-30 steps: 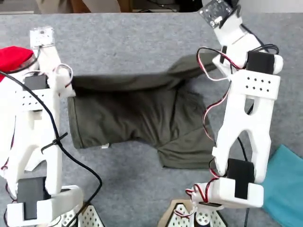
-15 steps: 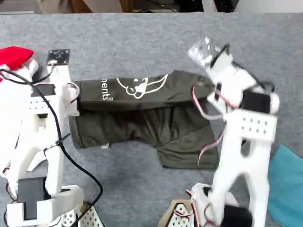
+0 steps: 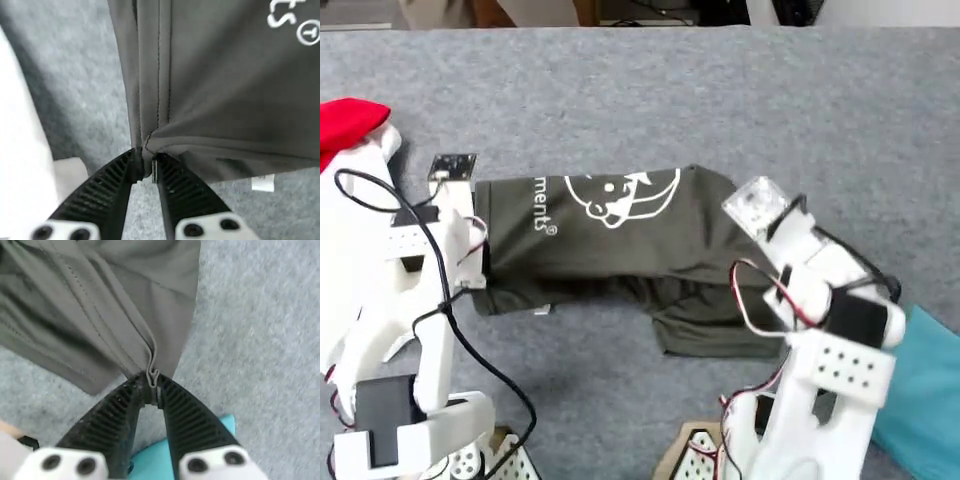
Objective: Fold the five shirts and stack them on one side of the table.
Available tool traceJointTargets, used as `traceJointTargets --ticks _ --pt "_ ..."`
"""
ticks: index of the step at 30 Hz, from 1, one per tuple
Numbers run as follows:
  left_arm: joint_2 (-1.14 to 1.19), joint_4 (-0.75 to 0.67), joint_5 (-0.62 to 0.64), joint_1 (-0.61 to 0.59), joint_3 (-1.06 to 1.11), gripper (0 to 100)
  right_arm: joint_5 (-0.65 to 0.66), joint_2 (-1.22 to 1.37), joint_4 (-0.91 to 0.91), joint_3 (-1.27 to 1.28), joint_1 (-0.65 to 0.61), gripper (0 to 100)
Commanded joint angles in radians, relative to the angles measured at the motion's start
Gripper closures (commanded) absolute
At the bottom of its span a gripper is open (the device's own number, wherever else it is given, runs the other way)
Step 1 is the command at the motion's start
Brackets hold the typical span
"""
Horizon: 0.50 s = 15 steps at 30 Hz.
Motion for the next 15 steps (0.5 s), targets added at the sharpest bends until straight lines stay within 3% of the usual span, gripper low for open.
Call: traceJointTargets --ticks 1,7,15 --pt "-0.091 -0.002 -0.006 -0.005 0.035 98 0.046 -0.071 0.005 0.053 0.061 99.4" --pt "-0.236 -0.003 -0.055 -0.005 0.124 98 0.129 -0.11 0.052 0.127 0.101 99.4" --pt "-0.26 -0.06 -0.054 0.002 0.173 98 0.166 -0.206 0.104 0.188 0.058 99.4"
